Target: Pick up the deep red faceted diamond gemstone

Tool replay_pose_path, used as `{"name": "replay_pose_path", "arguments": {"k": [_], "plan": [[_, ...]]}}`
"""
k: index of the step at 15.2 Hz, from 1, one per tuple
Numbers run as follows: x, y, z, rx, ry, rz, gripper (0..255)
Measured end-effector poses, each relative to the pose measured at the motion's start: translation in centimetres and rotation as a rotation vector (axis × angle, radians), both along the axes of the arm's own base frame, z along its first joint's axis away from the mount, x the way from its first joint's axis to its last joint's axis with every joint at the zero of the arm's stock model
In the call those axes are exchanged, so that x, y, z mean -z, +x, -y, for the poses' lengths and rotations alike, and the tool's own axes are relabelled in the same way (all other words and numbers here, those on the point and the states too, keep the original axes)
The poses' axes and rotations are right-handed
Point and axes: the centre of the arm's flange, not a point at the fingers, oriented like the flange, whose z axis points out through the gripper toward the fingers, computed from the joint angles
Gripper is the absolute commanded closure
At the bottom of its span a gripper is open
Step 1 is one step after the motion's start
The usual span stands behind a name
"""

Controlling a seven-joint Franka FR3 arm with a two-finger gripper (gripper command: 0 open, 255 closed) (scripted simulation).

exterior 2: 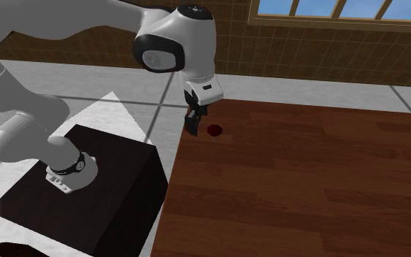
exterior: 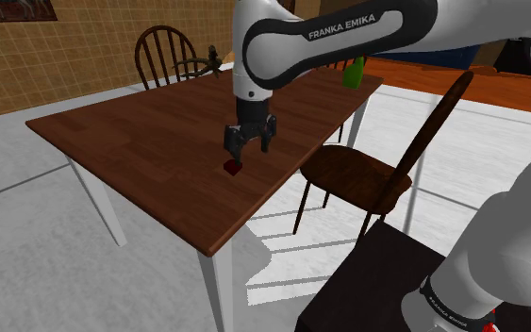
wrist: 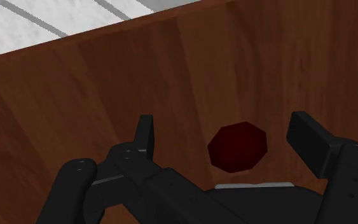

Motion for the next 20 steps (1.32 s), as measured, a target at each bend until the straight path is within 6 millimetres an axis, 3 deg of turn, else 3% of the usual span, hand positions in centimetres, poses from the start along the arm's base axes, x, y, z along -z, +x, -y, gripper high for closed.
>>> {"name": "replay_pose_path", "arguments": {"k": [5, 12, 13, 20], "plan": [[1.9, 4.4, -2.5, 0.025, -0.016, 0.01, 0], [5.5, 5.1, -2.8, 0.029, -0.019, 0.011, 0], [5.7, 5.0, -2.8, 0.029, -0.019, 0.011, 255], [5.8, 5.0, -2.8, 0.029, -0.018, 0.013, 255]]}}
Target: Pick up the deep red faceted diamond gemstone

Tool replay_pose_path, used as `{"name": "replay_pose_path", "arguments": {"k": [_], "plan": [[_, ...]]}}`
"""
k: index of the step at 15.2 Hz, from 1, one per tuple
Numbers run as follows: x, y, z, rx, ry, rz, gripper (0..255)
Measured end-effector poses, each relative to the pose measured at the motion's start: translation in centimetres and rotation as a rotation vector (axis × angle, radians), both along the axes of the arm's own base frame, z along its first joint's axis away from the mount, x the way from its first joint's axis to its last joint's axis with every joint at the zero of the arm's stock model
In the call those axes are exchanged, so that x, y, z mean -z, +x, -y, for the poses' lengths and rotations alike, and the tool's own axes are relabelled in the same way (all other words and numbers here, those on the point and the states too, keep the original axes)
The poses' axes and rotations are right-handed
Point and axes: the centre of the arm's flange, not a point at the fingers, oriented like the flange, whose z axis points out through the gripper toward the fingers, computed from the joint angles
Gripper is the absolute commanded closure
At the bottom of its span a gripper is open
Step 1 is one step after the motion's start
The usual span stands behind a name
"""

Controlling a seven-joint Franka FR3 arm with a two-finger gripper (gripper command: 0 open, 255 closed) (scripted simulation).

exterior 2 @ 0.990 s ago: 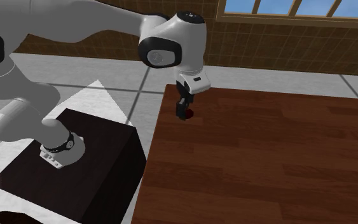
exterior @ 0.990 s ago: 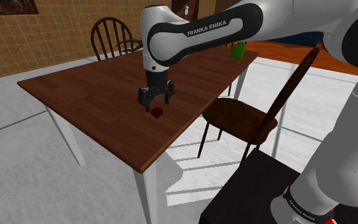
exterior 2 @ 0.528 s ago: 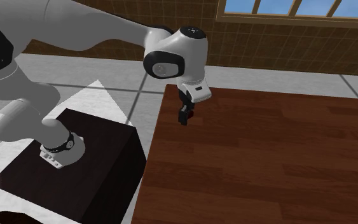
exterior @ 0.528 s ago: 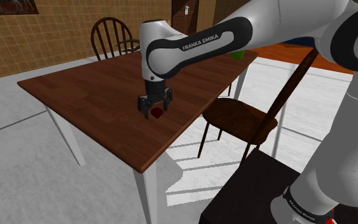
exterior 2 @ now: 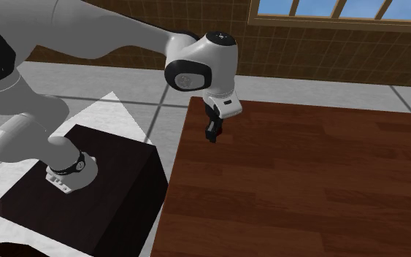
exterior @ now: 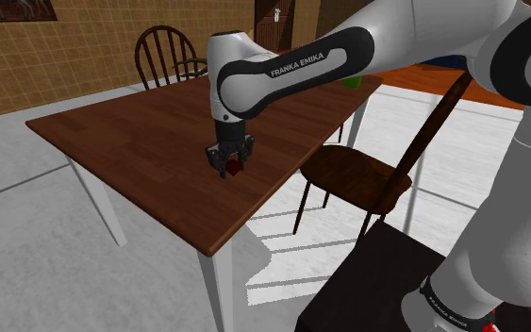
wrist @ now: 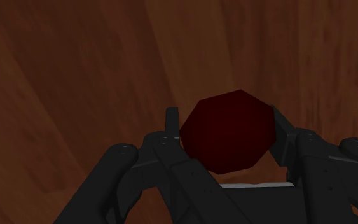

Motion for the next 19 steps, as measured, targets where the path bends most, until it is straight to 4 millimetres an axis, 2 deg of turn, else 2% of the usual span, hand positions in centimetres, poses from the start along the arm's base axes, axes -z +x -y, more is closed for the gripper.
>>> {"name": "replay_pose_path", "arguments": {"k": [5, 19], "plan": [[-0.5, 0.0, 0.0, 0.0, 0.0, -0.001, 255], [-7.7, 0.0, 0.0, 0.0, 0.0, -0.001, 255]]}}
